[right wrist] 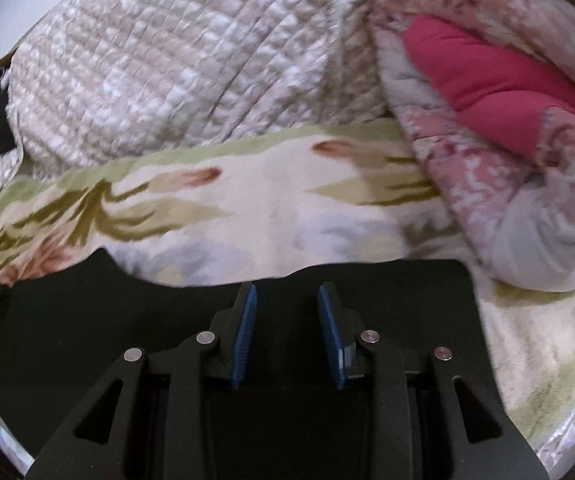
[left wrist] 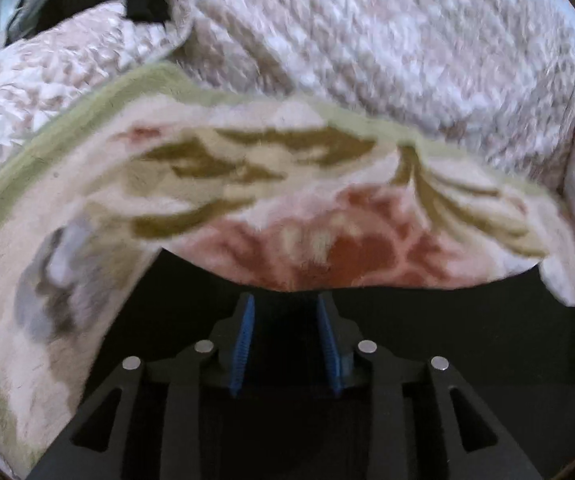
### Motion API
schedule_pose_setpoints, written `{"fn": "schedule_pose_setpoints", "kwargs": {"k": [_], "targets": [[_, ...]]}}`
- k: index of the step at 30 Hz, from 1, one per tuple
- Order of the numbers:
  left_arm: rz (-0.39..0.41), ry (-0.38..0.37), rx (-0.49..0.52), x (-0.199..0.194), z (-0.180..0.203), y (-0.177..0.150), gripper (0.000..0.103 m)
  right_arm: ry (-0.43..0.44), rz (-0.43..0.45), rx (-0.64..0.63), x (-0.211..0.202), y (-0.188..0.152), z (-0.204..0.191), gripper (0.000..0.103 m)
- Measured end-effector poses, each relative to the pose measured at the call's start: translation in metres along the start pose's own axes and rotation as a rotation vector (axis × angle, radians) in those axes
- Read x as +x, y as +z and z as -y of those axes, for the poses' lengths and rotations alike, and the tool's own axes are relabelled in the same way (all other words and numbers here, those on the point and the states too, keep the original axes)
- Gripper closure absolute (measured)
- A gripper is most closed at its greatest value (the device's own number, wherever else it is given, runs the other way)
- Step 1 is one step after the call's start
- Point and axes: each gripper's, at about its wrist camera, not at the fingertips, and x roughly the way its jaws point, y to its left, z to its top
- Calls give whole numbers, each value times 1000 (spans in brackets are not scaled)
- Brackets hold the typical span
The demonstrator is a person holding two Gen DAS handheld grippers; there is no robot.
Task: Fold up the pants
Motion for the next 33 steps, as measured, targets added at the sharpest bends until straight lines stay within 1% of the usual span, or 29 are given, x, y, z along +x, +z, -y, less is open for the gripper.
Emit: {"fn": "schedule_pose_setpoints", "kwargs": {"k": [1,3,6,8,10,15,19,21,23,26,29,31,33], "targets": [[3,0,-9,0,-1,0,68,-4,-16,-4,4,0,-2,70],[15,4,-8,-8,0,0,68,23,-32,8,5,0,-5,70],[46,-18,6,-24,5,-5,68,57,-9,-17,-7,-4,-19,69],[62,-29,31,-35,11,-13,68,96,-2,-51,-16,-11,-37,60],[68,-47,60,-41,19,-20,68,132,2,-73,-21,-18,-52,59],[71,-99,133,-58,42,-44,68,216,-19,-172,-32,-49,-97,59],[63,-138,173,-67,57,-63,67,248,-43,-253,-36,-76,-125,59],[50,-156,190,-67,63,-72,66,253,-60,-275,-33,-84,-131,59],[36,-151,213,-62,66,-80,66,236,-84,-300,-24,-94,-135,58],[62,-131,243,-63,69,-84,63,229,-55,-346,-24,-98,-138,54],[66,-133,236,-63,68,-85,63,239,-46,-333,-23,-100,-138,52],[67,-131,233,-64,67,-85,63,233,-47,-356,-26,-99,-140,52],[74,-132,211,-67,64,-86,63,218,-19,-354,-32,-99,-137,52]]}}
